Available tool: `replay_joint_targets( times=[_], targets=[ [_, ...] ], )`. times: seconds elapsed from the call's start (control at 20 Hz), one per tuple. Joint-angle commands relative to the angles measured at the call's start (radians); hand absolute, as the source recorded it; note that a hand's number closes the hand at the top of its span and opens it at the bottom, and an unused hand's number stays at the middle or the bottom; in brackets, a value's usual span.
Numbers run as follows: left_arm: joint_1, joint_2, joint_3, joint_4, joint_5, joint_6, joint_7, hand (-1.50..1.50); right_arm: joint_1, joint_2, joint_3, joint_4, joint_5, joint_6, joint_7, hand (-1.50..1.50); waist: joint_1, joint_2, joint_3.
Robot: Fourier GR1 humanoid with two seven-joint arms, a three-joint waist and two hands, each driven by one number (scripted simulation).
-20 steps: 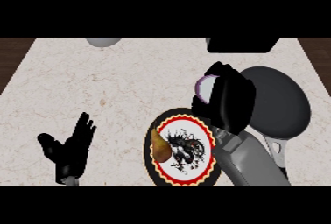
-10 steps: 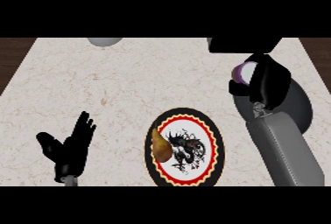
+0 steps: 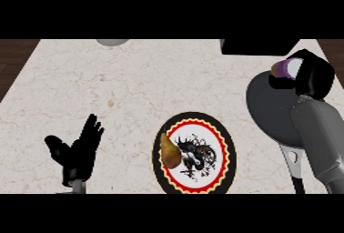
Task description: Pick the can from the plate and place it in the pan
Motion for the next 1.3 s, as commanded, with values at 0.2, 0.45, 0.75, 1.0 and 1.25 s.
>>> replay_joint_targets(
  times=[0.2, 0.45, 0.75, 1.0, 1.25],
  targets=[
    [0.009, -0.003, -0.028, -0.038, -0.014, 0.000, 0.023, 0.00, -0.081, -0.114, -0.114, 0.361, -0.084, 0.104, -0.146, -1.50, 0.023, 0.009, 0.002],
    [0.014, -0.004, -0.026, -0.023, -0.006, -0.022, -0.002, 0.00, -0.119, -0.112, -0.154, 0.459, -0.097, -0.038, -0.310, -1.50, 0.038, 0.016, 0.004],
    [0.001, -0.002, -0.005, -0.032, -0.002, 0.009, 0.030, 0.00, -0.151, -0.057, -0.357, 0.345, -0.396, 0.056, -0.579, -1.50, 0.011, 0.005, 0.007],
    [0.021, -0.005, -0.009, -0.033, -0.007, 0.009, 0.020, 0.00, -0.137, -0.087, -0.511, 0.351, -0.595, 0.207, -0.729, -1.50, -0.002, 0.001, 0.004],
    [0.006, 0.014, 0.009, -0.049, 0.001, 0.016, 0.062, 0.00, -0.066, -0.119, -0.600, 0.365, -0.740, 0.449, -0.851, -1.50, -0.024, -0.009, 0.001]
  ],
)
